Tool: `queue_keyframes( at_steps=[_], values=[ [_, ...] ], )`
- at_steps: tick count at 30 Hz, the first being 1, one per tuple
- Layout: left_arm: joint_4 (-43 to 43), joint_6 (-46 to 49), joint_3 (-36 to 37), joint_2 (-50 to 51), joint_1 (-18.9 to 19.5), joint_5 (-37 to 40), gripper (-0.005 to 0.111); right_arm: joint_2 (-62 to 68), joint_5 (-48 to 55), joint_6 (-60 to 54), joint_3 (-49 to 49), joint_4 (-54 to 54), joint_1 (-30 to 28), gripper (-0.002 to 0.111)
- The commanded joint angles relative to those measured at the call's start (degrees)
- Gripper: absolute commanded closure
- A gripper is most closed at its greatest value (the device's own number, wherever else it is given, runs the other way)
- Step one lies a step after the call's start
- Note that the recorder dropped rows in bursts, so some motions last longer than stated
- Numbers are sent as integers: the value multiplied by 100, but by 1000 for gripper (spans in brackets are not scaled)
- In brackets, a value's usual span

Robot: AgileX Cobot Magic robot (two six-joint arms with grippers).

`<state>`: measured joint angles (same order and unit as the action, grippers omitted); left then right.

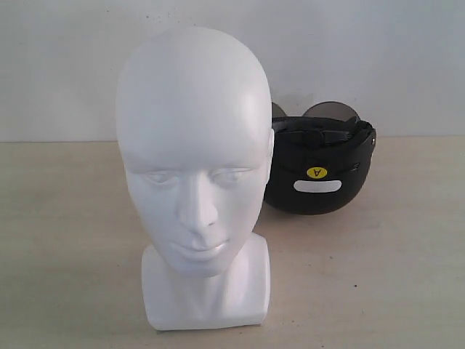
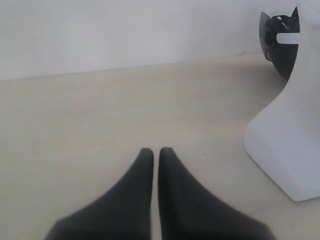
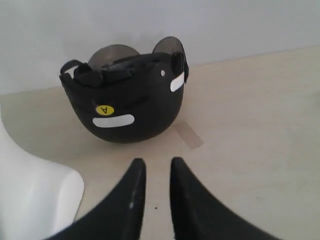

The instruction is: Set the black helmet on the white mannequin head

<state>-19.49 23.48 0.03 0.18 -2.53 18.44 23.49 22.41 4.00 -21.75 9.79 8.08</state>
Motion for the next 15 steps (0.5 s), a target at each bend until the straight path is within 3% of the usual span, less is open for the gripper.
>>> queue_keyframes(
  at_steps=[1, 3, 9, 15],
  values=[
    [-2, 20, -3, -18, 19, -39, 102, 1074, 399, -59, -722, 53, -13, 54],
    [-2, 20, -3, -18, 19, -39, 102, 1695, 688, 145, -1218, 62, -13, 48],
    [-2, 20, -3, -18, 19, -39, 102, 3705, 872, 146, -2562, 272, -13, 49],
    [-2, 20, -3, -18, 19, -39, 102, 5574, 1185, 402, -4512, 310, -13, 49]
  ],
)
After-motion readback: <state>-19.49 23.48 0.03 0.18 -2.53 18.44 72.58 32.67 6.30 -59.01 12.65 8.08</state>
